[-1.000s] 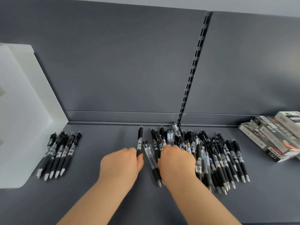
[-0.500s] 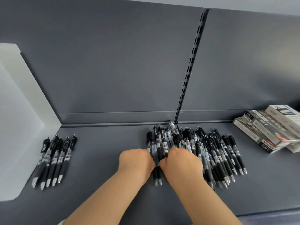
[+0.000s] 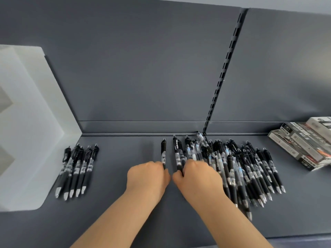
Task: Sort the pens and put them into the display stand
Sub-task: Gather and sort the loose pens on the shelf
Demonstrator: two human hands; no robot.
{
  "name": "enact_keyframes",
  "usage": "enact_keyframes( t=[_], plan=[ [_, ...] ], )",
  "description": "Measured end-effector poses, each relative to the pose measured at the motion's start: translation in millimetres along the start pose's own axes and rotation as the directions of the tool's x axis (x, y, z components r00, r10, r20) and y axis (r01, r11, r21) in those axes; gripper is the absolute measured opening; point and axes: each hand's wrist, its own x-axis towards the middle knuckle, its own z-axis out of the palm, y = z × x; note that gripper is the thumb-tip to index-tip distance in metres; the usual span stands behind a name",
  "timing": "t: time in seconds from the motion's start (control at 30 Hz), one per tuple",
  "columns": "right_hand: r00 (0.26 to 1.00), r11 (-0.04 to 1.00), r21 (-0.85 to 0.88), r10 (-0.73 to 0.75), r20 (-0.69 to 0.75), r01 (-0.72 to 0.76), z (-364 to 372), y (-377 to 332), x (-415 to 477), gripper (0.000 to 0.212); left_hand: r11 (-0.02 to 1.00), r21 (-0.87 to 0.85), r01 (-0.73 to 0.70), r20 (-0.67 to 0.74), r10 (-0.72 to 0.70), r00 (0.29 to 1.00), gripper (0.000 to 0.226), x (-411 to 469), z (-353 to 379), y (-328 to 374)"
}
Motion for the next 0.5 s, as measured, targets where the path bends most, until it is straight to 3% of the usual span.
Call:
enact_keyframes(
  t=[0.1,0.27,0.5],
  plan=[
    [0.998,0.997,0.051,-0.055,0.037,0.053,8.1,-26.8,-1.0,0.035,0.999,0.029,0.041,-0.118,-0.038,0.992,0.025,-10.5,-15.0,-29.4],
    [0.983,0.983,0.135,-0.143,0.114,0.127,25.9,-90.3,-1.3,0.033,0.988,0.102,0.115,-0.071,-0.108,0.992,0.023,-35.4,-26.0,-98.7],
    [0.965,0.954,0.248,-0.209,0.157,0.166,57.6,-177.4,4.2,0.033,0.959,0.125,0.253,-0.185,-0.228,0.956,0.022,-64.1,-35.0,-175.9]
  ],
)
